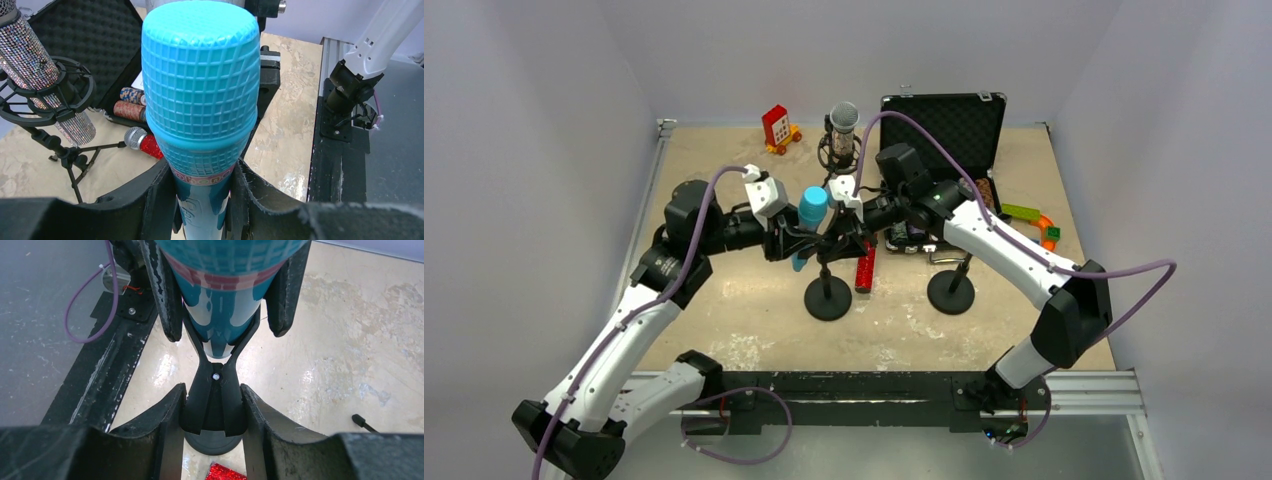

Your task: Attach the microphones to the stand

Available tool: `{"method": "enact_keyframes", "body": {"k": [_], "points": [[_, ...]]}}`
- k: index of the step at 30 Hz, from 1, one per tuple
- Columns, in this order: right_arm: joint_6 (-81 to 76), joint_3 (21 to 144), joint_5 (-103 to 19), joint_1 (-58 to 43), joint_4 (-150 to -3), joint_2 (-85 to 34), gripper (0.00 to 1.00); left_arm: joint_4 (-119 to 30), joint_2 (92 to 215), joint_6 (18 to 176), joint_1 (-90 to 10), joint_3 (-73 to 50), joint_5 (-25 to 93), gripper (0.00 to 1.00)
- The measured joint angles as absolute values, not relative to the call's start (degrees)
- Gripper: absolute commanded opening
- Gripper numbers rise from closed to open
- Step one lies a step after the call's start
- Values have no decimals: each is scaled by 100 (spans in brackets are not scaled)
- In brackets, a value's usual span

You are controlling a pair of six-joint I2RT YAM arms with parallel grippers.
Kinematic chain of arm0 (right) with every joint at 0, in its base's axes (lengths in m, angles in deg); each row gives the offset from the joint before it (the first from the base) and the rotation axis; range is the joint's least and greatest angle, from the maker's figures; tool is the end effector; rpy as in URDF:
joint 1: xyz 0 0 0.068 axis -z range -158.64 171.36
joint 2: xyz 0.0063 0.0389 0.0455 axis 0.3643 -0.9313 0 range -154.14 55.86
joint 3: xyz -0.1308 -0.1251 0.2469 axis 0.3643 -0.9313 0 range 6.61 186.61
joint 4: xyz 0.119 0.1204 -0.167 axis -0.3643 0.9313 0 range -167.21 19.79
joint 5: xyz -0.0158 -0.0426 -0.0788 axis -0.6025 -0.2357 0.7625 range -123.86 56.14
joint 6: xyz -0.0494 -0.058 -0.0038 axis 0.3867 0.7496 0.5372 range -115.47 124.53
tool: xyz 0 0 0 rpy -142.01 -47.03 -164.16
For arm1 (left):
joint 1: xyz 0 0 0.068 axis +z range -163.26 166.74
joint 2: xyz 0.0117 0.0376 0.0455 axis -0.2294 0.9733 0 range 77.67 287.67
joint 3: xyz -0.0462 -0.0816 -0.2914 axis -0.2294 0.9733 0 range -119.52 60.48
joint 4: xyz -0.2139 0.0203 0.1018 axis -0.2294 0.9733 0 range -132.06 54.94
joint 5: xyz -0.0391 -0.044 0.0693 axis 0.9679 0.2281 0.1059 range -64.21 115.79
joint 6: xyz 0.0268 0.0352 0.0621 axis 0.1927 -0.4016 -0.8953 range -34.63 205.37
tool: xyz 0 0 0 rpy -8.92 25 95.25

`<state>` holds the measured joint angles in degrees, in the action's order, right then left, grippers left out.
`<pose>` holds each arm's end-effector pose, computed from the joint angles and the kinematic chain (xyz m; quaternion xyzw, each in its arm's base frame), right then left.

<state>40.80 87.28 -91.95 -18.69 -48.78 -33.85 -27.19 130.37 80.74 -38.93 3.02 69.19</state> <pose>0.2179 0.2547 0.3707 -0.6534 0.4837 0.4479 0.3722 0.1359 -0.1145 0.4075 0.4152 0.6256 -0.3877 0.5347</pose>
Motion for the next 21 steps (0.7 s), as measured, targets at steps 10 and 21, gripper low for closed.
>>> {"method": "enact_keyframes", "body": {"k": [10,21], "points": [[3831,8577,-9212,-1830,-5073,-3284,22,-3392,12983,8433,-3878,674,6956,0],[3392,8507,-9553,-1893,-5329,-3166,72,-3652,12677,8621,-3889,984,6727,33]]}}
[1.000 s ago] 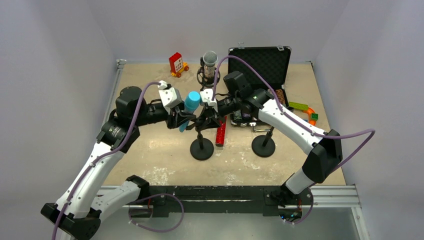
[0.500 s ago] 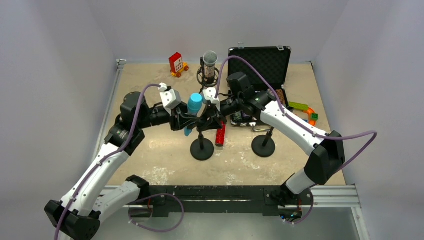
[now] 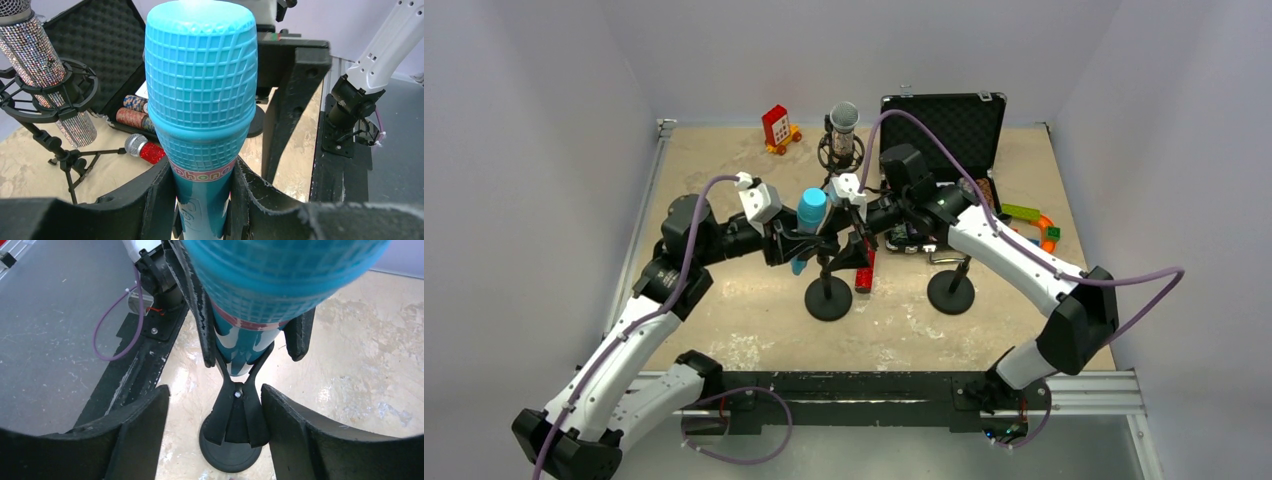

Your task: Attach the microphones to the stand

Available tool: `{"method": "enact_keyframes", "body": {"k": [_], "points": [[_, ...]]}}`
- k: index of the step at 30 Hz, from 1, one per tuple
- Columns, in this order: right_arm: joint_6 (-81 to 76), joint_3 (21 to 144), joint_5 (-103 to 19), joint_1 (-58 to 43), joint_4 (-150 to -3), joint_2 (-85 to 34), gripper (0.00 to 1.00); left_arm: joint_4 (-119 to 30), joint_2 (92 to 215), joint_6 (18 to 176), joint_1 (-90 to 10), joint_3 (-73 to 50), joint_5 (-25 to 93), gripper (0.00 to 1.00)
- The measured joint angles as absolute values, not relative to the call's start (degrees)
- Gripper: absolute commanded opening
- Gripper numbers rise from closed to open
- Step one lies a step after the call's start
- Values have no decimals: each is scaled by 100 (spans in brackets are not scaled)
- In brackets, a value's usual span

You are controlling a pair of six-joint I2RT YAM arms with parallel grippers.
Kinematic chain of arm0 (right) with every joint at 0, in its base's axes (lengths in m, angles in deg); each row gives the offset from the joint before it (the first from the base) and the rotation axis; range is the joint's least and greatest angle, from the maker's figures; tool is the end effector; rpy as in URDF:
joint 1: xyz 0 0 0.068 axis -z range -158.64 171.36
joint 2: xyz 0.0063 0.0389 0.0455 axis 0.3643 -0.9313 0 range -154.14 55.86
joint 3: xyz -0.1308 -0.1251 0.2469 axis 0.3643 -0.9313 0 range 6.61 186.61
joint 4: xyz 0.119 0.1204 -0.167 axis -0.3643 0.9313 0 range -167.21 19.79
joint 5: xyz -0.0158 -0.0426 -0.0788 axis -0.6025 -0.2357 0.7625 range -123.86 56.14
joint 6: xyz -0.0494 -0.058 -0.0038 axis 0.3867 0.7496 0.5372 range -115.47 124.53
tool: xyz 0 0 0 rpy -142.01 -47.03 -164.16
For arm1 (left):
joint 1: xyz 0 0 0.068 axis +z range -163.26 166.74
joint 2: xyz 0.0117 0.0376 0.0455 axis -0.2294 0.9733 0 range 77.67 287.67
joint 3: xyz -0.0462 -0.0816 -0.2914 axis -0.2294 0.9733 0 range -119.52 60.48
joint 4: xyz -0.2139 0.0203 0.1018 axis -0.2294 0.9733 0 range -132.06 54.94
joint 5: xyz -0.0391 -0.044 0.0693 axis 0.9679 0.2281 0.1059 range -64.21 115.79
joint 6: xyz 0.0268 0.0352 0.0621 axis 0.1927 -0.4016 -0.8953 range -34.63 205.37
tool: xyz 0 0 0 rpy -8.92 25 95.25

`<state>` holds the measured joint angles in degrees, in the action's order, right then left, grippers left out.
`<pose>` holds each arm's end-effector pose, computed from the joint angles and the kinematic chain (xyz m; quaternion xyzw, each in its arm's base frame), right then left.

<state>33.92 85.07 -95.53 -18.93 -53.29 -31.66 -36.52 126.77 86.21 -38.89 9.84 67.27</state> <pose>0.2083 0.2511 0.3791 -0.6319 0.4795 0.4873 0.3651 0.1300 -0.1097 0.3962 0.3826 0.6162 -0.3982 0.5615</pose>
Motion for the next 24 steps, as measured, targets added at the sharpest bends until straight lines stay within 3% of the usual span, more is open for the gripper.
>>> {"method": "enact_keyframes", "body": {"k": [11,18,24], "points": [[3256,8503,-9665,-1904,-5407,-2889,82,-2988,12388,8778,-3893,984,6077,97],[3440,8505,-9815,-1712,-5114,-2629,87,-1943,11577,8074,-3878,853,5817,99],[3818,8494,-9979,-1401,-4728,-2218,88,-1403,11678,7095,-3871,807,5929,99]]}}
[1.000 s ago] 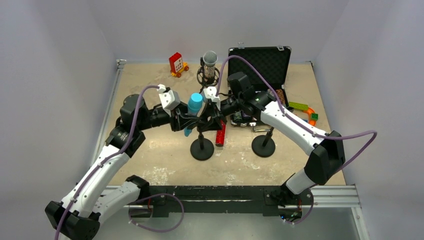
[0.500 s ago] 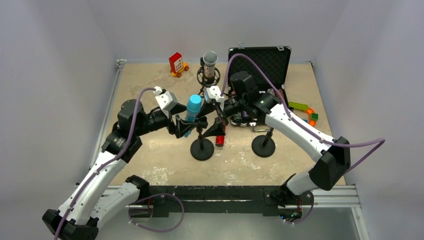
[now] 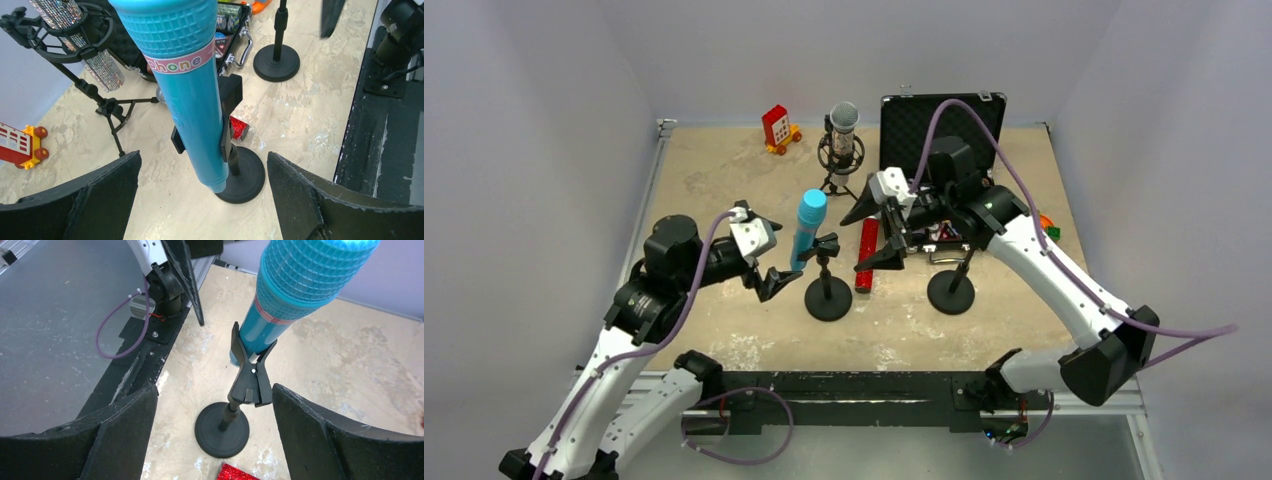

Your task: Attach the microphones to the stand

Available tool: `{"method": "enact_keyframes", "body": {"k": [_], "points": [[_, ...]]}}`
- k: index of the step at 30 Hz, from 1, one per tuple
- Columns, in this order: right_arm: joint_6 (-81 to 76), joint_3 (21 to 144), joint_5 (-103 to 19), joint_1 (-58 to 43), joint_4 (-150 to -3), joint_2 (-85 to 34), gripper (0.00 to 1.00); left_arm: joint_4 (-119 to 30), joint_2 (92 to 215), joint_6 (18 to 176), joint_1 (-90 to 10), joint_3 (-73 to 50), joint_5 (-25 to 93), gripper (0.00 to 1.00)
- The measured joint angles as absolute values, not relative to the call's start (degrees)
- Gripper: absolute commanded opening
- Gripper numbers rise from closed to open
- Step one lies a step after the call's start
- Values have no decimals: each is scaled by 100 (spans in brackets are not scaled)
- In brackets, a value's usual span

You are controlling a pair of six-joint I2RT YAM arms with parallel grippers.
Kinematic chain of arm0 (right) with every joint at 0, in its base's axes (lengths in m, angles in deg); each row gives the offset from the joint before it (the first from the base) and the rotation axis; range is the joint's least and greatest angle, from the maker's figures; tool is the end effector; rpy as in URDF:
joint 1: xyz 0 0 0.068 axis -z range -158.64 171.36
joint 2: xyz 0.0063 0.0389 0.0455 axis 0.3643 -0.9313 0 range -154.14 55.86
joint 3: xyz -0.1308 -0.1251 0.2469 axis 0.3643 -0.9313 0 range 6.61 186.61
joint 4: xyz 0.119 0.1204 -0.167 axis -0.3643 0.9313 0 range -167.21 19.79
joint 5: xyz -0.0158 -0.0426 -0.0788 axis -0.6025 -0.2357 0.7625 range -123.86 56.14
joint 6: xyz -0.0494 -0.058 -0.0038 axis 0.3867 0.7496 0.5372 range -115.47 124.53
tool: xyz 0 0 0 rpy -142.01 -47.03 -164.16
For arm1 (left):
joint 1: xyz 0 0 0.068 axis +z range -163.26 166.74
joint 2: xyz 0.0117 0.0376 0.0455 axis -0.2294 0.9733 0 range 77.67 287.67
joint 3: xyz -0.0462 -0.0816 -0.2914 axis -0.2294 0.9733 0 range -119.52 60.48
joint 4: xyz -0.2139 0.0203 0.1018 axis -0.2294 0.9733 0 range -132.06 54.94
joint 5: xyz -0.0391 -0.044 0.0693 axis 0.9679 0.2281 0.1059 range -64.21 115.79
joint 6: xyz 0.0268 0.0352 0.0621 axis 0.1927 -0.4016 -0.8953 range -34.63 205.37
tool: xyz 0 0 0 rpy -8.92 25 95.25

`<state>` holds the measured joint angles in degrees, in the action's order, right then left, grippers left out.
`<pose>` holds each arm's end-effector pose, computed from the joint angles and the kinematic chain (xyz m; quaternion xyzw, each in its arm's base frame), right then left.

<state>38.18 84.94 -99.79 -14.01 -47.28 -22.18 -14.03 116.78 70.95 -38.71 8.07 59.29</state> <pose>0.1818 0.2013 0.4167 -0.6364 0.4427 0.4766 0.4146 0.0859 -0.0803 0.3780 0.4239 0.6529 -0.2834 0.5600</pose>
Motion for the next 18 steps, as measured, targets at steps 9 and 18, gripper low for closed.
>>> {"method": "enact_keyframes", "body": {"k": [9,18], "points": [[4305,8208,-10340,-1008,-4220,-1577,88,-1508,12705,6627,-3801,770,6300,94],[4401,7799,-10405,-922,-4142,-1273,88,-1969,12924,6990,-3801,777,6783,71]]}}
